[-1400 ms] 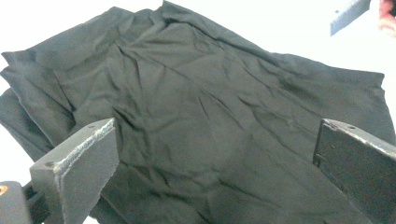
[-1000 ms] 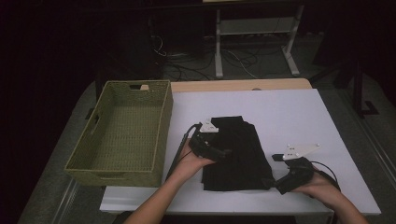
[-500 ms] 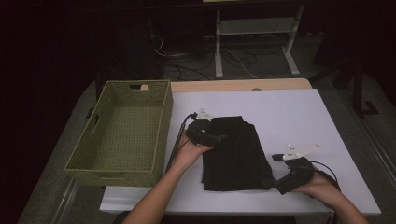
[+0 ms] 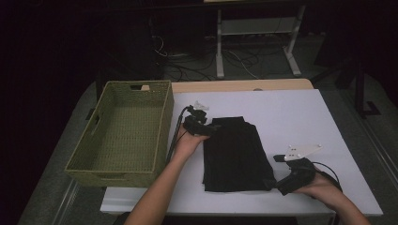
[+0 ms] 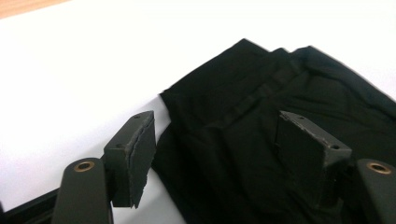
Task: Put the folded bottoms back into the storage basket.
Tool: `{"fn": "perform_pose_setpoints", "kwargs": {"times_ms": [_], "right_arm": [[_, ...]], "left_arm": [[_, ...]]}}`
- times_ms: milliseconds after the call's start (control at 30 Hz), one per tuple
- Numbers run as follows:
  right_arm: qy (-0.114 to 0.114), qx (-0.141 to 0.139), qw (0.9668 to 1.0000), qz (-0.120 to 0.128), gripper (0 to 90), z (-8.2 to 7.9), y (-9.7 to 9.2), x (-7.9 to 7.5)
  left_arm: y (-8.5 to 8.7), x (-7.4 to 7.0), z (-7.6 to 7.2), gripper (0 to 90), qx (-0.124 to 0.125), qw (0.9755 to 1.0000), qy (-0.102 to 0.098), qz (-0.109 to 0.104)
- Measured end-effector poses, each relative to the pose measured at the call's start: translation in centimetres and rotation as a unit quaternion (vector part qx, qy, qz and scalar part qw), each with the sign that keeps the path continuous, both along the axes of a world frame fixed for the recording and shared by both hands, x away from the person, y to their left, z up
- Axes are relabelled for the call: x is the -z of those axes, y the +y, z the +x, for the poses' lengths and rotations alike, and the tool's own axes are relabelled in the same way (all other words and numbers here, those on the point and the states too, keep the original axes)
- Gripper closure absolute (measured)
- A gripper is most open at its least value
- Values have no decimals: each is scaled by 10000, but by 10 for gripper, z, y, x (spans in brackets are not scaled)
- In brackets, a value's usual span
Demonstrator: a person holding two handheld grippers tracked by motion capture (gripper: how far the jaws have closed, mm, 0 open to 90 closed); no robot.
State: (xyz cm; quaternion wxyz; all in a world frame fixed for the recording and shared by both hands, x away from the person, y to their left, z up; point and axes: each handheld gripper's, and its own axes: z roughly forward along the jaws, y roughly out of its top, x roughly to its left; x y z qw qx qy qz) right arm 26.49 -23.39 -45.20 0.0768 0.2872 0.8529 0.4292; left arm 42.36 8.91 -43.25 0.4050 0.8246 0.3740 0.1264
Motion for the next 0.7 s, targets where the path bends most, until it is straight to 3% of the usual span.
{"fn": "perform_pose_setpoints", "kwargs": {"times_ms": [300, 700], "right_arm": [[20, -40, 10000, -2, 0, 0, 1, 1], [24, -44, 10000, 0, 0, 1, 0, 1]], "left_arm": [[2, 19, 14, 285, -10, 9996, 267, 86], [5, 29, 20, 255, -62, 9991, 303, 273]]}}
